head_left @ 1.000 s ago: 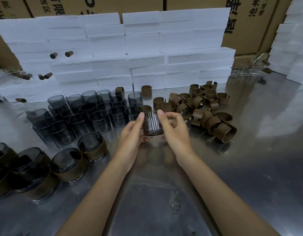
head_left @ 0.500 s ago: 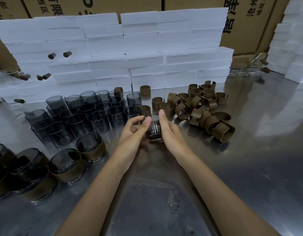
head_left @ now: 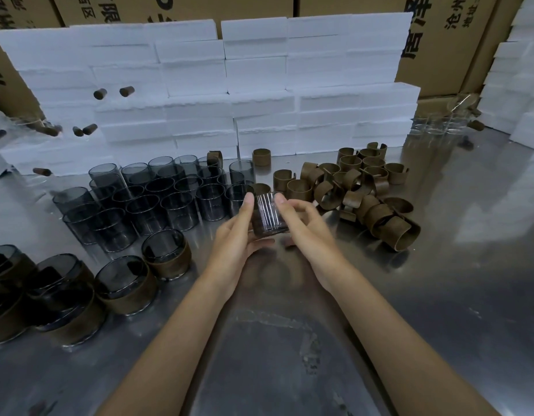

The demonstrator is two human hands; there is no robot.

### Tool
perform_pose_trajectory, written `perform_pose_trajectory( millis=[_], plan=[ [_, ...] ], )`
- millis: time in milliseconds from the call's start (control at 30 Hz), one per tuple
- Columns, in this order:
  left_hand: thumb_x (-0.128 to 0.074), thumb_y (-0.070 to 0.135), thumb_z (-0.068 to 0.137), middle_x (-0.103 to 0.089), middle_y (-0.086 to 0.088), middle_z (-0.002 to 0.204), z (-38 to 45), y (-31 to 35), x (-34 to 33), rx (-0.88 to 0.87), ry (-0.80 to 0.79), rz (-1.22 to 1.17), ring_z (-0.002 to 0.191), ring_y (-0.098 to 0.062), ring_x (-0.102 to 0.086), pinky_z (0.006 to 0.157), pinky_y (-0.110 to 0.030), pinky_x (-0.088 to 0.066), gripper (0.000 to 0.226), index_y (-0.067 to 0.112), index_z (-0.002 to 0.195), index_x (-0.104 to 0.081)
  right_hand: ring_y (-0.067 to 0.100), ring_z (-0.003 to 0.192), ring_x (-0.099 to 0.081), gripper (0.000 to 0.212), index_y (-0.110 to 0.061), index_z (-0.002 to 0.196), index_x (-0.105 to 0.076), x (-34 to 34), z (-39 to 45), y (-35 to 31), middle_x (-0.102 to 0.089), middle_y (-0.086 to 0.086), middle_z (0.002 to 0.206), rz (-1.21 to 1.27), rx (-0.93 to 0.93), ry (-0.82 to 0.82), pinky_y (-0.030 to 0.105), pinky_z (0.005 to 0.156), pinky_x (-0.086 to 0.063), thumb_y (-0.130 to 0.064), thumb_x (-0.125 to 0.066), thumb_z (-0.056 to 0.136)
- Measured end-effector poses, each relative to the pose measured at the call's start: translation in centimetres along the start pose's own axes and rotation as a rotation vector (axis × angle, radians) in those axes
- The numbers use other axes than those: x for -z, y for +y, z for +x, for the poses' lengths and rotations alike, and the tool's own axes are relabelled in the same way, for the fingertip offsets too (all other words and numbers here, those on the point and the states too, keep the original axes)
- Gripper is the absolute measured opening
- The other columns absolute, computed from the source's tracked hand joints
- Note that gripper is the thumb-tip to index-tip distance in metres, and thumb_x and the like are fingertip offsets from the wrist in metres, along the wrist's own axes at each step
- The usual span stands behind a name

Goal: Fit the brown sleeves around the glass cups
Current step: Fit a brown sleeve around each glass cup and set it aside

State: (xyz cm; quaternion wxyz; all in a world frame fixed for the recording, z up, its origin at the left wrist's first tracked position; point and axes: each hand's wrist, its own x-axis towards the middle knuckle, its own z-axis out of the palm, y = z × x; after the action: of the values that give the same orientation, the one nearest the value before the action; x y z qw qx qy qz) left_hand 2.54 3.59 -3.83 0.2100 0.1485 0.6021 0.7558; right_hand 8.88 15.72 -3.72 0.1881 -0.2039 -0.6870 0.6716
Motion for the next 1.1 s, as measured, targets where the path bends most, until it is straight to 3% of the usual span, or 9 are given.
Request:
perform_pose_trajectory(
  millis=[100,200,267,400,533,633,800,933,1100],
  plan=[
    [-0.060,0.080,0.075,-0.079,-0.003,0.109,-0.4,0.1,-0.2,0.017,-0.083,0.120,0.105,-0.023,-0.075,0.092,-0.038,-0.059,0.059,0.033,0.103,-0.082,-0.001,0.113,-0.065,0.071,-0.044,0.132,-0.059,0.1,-0.3,-0.2,-0.069,-0.018,0.122,-0.012,0.012,-0.150,0.024,0.094,-0.050,-0.085,-0.060,0.074],
    [-0.062,0.077,0.078,-0.079,-0.006,0.106,-0.6,0.1,-0.5,0.019,-0.116,0.118,0.099,-0.026,-0.076,0.078,-0.031,-0.061,0.059,0.029,0.107,-0.081,-0.016,0.109,-0.061,0.034,-0.063,0.108,-0.064,0.1,-0.6,-0.6,-0.069,-0.036,0.112,-0.042,0.031,-0.254,0.013,0.093,-0.048,-0.083,-0.052,0.083],
    [-0.064,0.063,0.084,-0.079,-0.007,0.103,-0.5,0.0,-0.7,-0.007,-0.109,0.043,0.092,-0.019,-0.076,0.069,-0.024,-0.058,0.060,0.013,0.115,-0.076,-0.021,0.095,-0.062,0.035,-0.054,0.106,-0.065,0.0,-0.6,-0.5,-0.070,-0.037,0.097,-0.070,0.069,-0.222,0.007,0.079,-0.047,-0.079,-0.046,0.091],
    [-0.072,0.052,0.077,-0.078,-0.008,0.099,-0.2,-0.4,-0.4,-0.034,0.010,-0.037,0.090,-0.018,-0.075,0.072,-0.029,-0.061,0.069,0.004,0.125,-0.060,-0.006,0.103,-0.065,0.047,-0.036,0.116,-0.067,-0.4,0.0,0.3,-0.072,-0.016,0.109,-0.107,0.117,-0.081,0.022,0.092,-0.051,-0.064,-0.032,0.104],
    [-0.064,0.040,0.096,-0.078,-0.013,0.105,0.1,-0.3,0.0,0.000,0.020,-0.076,0.088,-0.017,-0.077,0.067,-0.023,-0.059,0.044,0.002,0.119,-0.066,-0.010,0.084,-0.067,0.036,-0.030,0.109,-0.067,-0.1,0.4,0.5,-0.072,-0.012,0.096,-0.074,0.152,0.004,0.006,0.069,-0.049,-0.044,-0.034,0.110],
    [-0.053,0.034,0.105,-0.079,-0.003,0.095,0.4,-0.3,0.3,0.013,0.032,-0.065,0.080,-0.008,-0.074,0.065,-0.021,-0.057,0.032,0.010,0.110,-0.074,-0.010,0.080,-0.067,0.028,-0.027,0.106,-0.069,-0.1,0.3,0.7,-0.072,-0.014,0.090,-0.098,0.239,0.053,0.008,0.067,-0.050,-0.034,-0.042,0.110],
    [-0.046,0.023,0.104,-0.077,-0.007,0.110,0.3,-0.1,0.3,0.010,0.021,-0.095,0.104,-0.018,-0.071,0.093,-0.032,-0.055,0.034,0.006,0.119,-0.072,-0.003,0.089,-0.070,0.021,-0.038,0.107,-0.071,0.1,0.3,0.4,-0.075,-0.021,0.090,0.028,0.178,0.046,0.020,0.073,-0.059,-0.033,-0.051,0.107],
    [-0.050,0.004,0.100,-0.077,-0.004,0.118,0.0,-0.4,-0.2,-0.098,0.011,-0.071,0.118,-0.015,-0.068,0.100,-0.026,-0.052,0.031,0.014,0.117,-0.074,0.021,0.117,-0.069,0.032,-0.014,0.131,-0.068,0.5,0.6,0.2,-0.074,0.008,0.123,0.453,-0.036,-0.080,0.027,0.087,-0.058,-0.023,-0.047,0.109],
    [-0.062,-0.003,0.095,-0.072,-0.003,0.131,0.0,-0.5,0.1,-0.174,-0.024,0.011,0.129,-0.015,-0.062,0.117,-0.037,-0.042,0.044,0.012,0.137,-0.064,0.027,0.105,-0.075,0.048,-0.005,0.133,-0.062,0.7,0.4,-0.2,-0.075,0.018,0.117,0.680,-0.270,-0.221,0.033,0.081,-0.063,-0.042,-0.054,0.103]
  ],
)
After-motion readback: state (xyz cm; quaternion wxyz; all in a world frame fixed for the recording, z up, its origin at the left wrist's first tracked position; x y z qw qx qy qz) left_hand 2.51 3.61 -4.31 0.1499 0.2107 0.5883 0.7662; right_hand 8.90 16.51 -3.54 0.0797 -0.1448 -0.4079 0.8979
